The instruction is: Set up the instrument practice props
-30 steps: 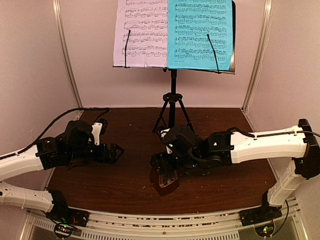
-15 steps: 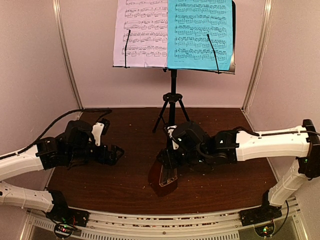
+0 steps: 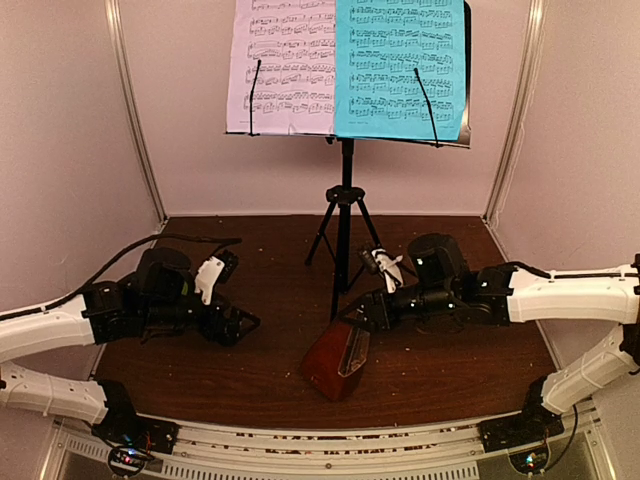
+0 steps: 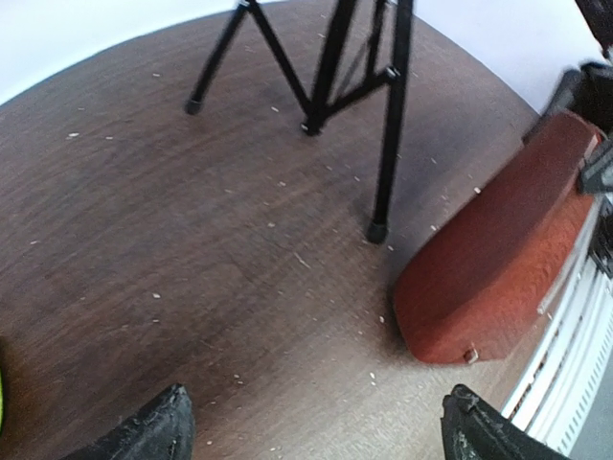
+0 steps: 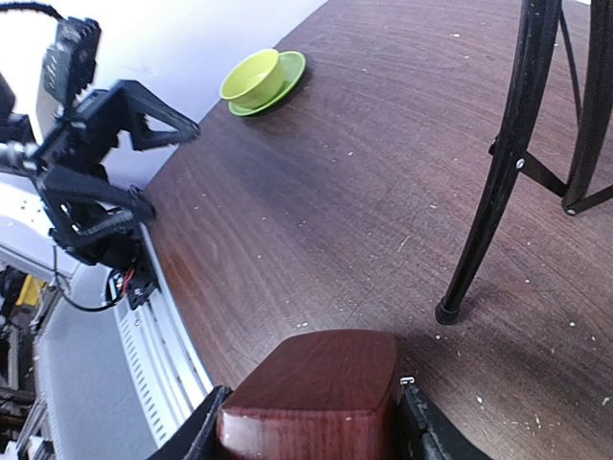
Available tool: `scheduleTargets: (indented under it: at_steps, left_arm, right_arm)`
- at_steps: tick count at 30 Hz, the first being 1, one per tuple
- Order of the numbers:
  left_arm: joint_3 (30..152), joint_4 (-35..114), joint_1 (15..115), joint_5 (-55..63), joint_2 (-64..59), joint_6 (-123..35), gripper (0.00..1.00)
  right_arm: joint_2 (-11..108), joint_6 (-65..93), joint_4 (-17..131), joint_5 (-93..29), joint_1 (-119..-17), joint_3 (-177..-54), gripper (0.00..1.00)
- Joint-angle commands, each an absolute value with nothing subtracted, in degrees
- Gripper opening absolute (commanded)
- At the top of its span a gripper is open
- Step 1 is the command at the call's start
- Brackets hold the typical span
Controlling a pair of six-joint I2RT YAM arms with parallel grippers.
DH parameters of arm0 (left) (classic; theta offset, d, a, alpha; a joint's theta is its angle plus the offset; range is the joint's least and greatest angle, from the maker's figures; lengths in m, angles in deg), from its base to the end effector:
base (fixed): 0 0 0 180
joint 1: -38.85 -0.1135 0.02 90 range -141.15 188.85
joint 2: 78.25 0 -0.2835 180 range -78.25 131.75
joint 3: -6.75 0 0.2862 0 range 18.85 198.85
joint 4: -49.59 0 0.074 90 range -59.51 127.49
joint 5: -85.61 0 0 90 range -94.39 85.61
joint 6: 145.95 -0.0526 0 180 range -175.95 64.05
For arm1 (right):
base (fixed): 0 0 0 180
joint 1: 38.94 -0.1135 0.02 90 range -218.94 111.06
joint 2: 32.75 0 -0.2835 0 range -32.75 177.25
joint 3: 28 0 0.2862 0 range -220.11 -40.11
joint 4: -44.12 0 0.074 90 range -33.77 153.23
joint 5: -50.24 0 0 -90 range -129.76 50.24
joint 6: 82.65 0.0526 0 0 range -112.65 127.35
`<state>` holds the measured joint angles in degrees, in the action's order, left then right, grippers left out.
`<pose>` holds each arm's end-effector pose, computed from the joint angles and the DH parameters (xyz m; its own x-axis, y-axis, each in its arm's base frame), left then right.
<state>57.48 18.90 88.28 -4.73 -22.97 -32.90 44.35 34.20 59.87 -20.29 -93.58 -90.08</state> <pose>0.1610 -0.1876 0.2508 -0.6415 0.1472 -0.7529 0.5491 0.7734 -0.3166 0.1821 0.2869 0.2524 -0.6863 -0.2313 -0.6896 -0.7002 0.4669 0.5402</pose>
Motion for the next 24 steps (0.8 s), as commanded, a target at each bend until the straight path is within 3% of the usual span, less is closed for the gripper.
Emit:
scheduleTargets:
  at_steps: [1,13,24]
  left_arm:
    - [55.93,23.62,88.29,1.95,-20.78,-38.2,0.92]
    - [55.43,29.61,96.76,1.52,-13.08,-41.53,0.8]
    - [44.3,41.23,101.61,-0.33,-19.12,-36.57,0.97]
  right_arm:
    - [43.2,31.63,52.52,-10.96,-90.3,-90.13,0.18]
    - [48.42,37.97,60.05,-12.3,-87.03,-95.22,0.0]
    - [43.32,57.71,58.4,-30.66,-93.29,-92.12,0.0]
